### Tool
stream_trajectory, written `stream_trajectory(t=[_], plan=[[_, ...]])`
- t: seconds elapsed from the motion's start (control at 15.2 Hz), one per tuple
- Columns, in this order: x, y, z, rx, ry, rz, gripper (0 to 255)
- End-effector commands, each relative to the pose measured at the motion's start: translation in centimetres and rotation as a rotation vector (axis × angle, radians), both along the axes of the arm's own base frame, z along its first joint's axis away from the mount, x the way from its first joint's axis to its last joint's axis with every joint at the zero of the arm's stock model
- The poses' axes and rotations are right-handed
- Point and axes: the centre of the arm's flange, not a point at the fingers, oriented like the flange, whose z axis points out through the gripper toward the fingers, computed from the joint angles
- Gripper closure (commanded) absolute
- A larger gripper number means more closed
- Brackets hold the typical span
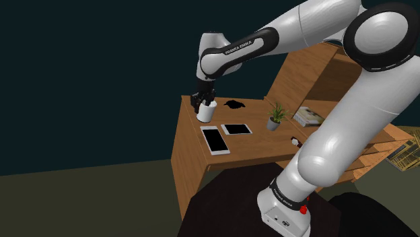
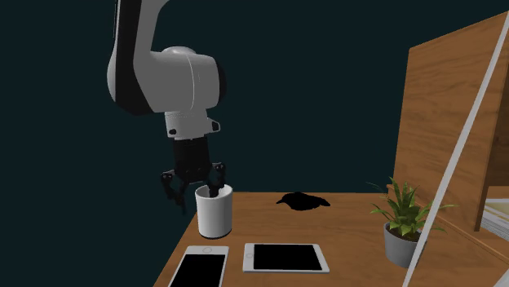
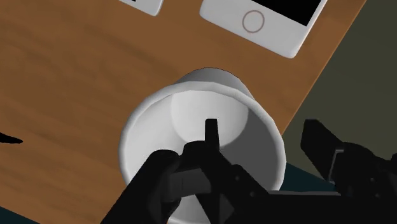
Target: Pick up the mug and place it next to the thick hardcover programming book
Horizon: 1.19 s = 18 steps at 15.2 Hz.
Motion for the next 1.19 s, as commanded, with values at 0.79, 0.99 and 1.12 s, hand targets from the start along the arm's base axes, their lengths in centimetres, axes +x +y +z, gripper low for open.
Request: stream_trajectory(t=[0.79, 0.99, 1.12], plan=[[0.0, 0.0, 2.1, 0.0, 0.0, 0.0, 255], [0.0, 0.0, 3.7, 0.0, 0.0, 0.0, 255], [0.0, 0.0, 4.7, 0.0, 0.0, 0.0, 255]])
